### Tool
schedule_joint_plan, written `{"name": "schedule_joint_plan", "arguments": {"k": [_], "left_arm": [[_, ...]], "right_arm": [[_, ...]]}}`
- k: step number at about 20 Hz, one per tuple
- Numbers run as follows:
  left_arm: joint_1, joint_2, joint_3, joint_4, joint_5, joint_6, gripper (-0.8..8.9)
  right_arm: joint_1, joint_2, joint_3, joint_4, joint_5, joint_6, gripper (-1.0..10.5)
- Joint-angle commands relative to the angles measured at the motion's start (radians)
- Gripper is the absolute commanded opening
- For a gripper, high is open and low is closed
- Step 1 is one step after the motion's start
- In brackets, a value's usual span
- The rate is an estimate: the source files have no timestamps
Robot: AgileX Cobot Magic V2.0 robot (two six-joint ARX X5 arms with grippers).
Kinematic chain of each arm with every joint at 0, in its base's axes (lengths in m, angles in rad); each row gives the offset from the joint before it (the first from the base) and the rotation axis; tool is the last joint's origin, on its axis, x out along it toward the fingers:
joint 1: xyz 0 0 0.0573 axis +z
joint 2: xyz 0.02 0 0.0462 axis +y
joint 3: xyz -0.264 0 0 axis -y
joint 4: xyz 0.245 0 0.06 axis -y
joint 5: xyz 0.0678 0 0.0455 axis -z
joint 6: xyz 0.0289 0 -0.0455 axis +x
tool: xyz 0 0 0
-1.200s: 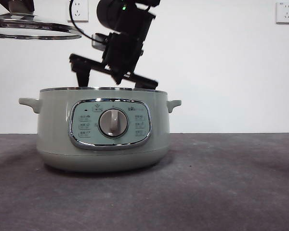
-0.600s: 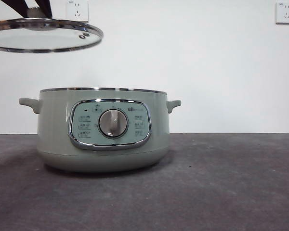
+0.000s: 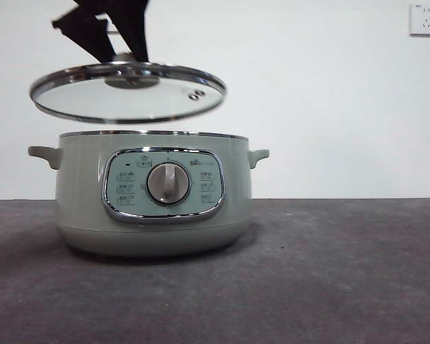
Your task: Pick up the corn,open the lid,put the corn in the pot,close the lid
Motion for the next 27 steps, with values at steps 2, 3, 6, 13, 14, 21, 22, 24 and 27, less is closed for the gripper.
{"name": "schedule_joint_plan", "arguments": {"k": [2,3,6,13,14,21,22,24,27], "left_arm": [[-0.037,0.028,0.007,0.015,0.008,-0.006,-0.12],[-0.047,0.036,0.007,0.019,0.008,-0.007,-0.12],[-0.064,0.045,0.007,0.029,-0.006,-0.007,-0.12],[-0.075,0.065,0.007,0.031,-0.079,-0.007,-0.12],[-0.075,0.072,0.007,0.029,-0.079,-0.007,-0.12],[-0.085,0.148,0.007,0.029,-0.093,-0.006,-0.12],[-0.085,0.152,0.007,0.029,-0.093,-0.007,-0.12],[-0.089,0.161,0.007,0.037,-0.093,-0.006,-0.12],[-0.089,0.167,0.007,0.040,-0.097,-0.006,-0.12]], "right_arm": [[0.001,-0.103,-0.151,-0.024,0.016,0.042,-0.1],[0.001,-0.137,-0.190,-0.024,0.016,0.050,-0.1],[0.001,-0.219,-0.287,-0.023,0.016,0.087,-0.1],[0.001,-0.322,-0.436,-0.023,0.016,0.118,-0.1],[0.001,-0.327,-0.449,-0.023,0.016,0.130,0.0],[0.001,-0.329,-0.460,-0.023,0.016,0.129,0.0],[0.001,-0.329,-0.460,-0.024,0.016,0.129,0.0],[0.001,-0.329,-0.460,-0.024,0.016,0.129,0.0],[0.001,-0.329,-0.460,-0.023,0.016,0.128,0.0]]}}
